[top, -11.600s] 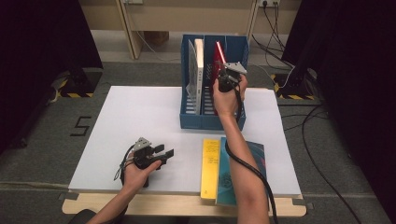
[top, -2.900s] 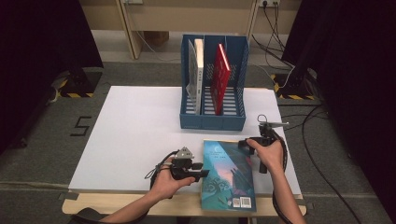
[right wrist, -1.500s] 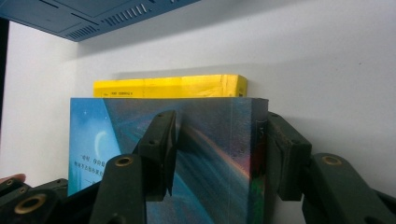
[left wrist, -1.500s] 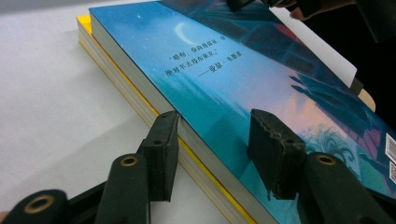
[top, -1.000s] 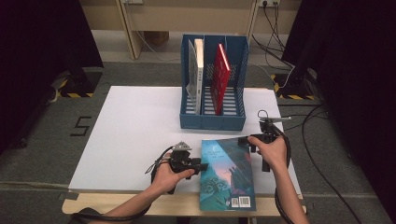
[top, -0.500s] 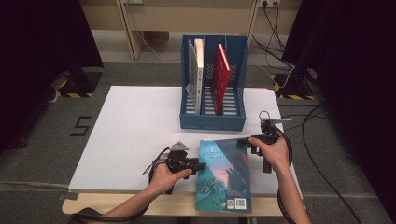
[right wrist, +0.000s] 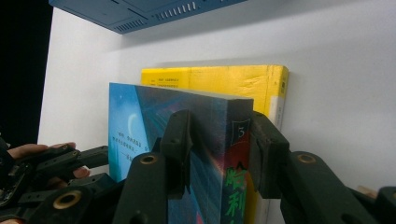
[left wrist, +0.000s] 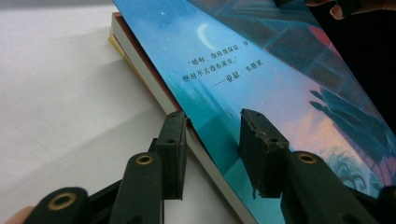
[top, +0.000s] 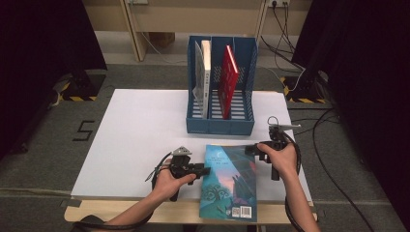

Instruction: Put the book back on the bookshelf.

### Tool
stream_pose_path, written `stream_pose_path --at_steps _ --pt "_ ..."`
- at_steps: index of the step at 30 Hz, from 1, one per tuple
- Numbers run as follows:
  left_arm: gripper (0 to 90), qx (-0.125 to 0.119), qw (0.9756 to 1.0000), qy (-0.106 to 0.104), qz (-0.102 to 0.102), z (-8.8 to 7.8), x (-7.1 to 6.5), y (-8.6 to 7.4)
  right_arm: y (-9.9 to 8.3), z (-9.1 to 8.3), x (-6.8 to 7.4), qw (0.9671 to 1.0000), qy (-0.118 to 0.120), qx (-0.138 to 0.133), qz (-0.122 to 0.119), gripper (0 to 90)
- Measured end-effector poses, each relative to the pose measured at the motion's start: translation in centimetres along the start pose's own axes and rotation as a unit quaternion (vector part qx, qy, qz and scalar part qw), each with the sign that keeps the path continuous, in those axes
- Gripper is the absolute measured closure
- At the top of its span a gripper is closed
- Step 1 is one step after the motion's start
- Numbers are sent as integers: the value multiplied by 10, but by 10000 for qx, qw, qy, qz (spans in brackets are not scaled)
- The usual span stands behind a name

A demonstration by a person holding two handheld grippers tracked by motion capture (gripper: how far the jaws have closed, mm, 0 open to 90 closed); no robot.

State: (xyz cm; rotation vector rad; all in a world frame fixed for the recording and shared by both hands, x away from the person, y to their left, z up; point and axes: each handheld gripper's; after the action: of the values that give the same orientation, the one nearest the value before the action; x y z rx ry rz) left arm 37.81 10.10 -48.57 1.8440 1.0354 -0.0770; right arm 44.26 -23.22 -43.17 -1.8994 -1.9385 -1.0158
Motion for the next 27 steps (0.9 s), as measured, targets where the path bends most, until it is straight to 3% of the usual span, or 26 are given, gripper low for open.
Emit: stream_pose_path --at_steps 4,8,9,10,11,17,27 --pt "629 24 10000 5 -30 -6 4 0 0 -3 2 9999 122 -14 31 676" --pt "680 -24 9993 376 57 -18 16 0 0 -3 7 9998 201 -5 -21 689" --pt "692 -24 9993 376 57 -18 16 0 0 -3 8 9998 193 -4 -23 689" --pt "712 39 9985 537 120 -22 20 -1 1 -2 8 9998 181 3 -26 689" --pt "731 86 9982 568 148 -23 21 -2 1 -2 9 9998 184 38 10 690" --pt "774 356 9985 310 261 -15 11 -7 1 -6 14 9998 210 -38 6 709" --pt "803 447 9971 483 369 -11 6 -5 2 -10 26 9996 240 -65 -136 712"
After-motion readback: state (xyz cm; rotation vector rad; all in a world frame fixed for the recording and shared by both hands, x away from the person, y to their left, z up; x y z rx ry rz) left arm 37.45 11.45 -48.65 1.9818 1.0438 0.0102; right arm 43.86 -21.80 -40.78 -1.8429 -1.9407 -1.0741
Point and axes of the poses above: each handheld gripper's, and its own axes: z roughly forward along the jaws, y roughly out of its top, x roughly to its left, and after that the axes turned 1 degree about -z, right-handed
